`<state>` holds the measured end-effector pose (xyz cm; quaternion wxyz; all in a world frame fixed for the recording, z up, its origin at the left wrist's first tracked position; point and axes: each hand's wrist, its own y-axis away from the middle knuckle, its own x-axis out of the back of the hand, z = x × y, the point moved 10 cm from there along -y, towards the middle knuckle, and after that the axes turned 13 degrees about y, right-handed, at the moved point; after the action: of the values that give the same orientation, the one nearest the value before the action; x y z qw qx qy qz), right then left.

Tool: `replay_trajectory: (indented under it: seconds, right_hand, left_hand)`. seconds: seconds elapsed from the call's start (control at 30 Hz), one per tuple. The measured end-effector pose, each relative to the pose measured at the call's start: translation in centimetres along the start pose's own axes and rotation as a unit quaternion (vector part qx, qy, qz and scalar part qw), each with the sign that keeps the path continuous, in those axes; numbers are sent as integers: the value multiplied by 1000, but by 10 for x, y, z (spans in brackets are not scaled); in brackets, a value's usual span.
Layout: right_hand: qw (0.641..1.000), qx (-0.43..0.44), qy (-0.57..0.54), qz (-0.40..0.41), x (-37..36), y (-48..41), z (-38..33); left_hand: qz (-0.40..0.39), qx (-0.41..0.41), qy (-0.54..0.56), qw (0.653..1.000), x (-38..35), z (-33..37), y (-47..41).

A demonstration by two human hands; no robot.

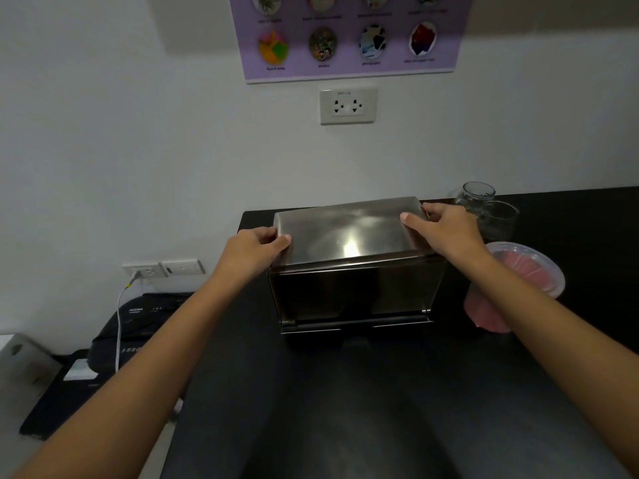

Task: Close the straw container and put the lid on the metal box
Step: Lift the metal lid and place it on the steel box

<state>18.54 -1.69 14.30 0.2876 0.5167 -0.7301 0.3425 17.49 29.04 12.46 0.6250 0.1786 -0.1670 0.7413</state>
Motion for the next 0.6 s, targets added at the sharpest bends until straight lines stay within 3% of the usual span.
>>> replay_trajectory:
  seconds: [0.6]
  right_hand:
    - [997, 38, 37, -53, 7, 0, 8]
  left_hand:
    - [-3, -1, -44, 999, 0, 4, 2]
